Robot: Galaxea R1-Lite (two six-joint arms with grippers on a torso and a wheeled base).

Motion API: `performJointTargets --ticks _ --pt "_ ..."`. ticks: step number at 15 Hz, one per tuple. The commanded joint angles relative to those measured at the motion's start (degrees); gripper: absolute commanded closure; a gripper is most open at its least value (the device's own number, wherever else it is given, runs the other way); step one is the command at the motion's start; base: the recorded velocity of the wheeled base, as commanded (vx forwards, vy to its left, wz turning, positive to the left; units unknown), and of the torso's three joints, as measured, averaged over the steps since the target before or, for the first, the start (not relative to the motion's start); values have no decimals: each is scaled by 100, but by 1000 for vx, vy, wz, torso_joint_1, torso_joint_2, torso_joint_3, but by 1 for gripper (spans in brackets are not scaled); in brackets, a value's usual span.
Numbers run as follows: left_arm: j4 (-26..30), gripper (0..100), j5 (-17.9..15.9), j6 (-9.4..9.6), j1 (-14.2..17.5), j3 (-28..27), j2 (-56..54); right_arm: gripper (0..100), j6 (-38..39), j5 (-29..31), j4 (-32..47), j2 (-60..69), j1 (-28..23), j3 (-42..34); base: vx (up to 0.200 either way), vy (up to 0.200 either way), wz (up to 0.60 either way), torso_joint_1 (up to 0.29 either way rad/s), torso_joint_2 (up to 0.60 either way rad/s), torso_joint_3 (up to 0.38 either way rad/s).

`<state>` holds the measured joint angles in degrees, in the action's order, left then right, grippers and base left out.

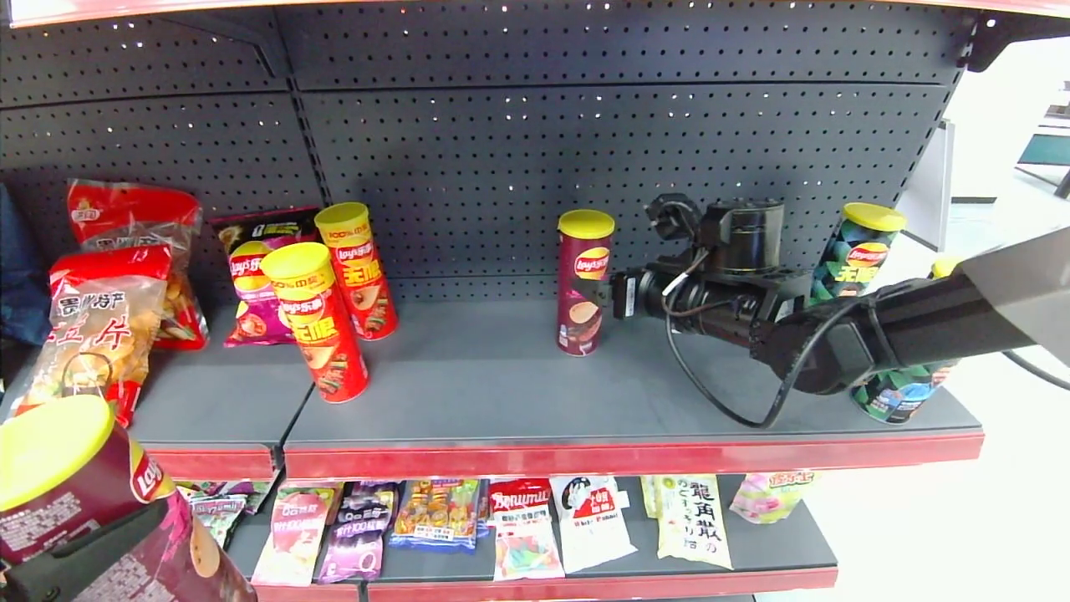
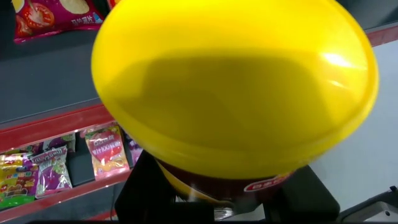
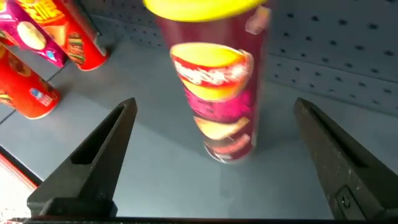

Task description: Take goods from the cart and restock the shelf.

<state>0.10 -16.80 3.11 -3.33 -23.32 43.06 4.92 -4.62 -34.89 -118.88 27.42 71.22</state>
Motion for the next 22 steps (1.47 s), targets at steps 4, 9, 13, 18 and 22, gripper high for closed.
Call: performJointTargets --ticks 4,9,13,18,22 --pt "-1 100 -8 -3 -1 3 10 0 -9 286 0 -416 88 551 0 0 0 0 0 0" --pt "-1 100 1 -3 -1 3 1 0 -9 444 26 -636 115 920 0 0 0 0 0 0" --pt "-1 100 1 -3 -1 -6 1 0 -9 453 26 -803 150 1131 0 0 0 0 0 0" --pt "-1 100 19 -3 -1 -15 -25 0 -18 594 44 -1067 150 1562 0 0 0 0 0 0" --pt "-1 100 19 -3 -1 -15 -25 0 -18 611 44 -1216 141 1676 0 0 0 0 0 0"
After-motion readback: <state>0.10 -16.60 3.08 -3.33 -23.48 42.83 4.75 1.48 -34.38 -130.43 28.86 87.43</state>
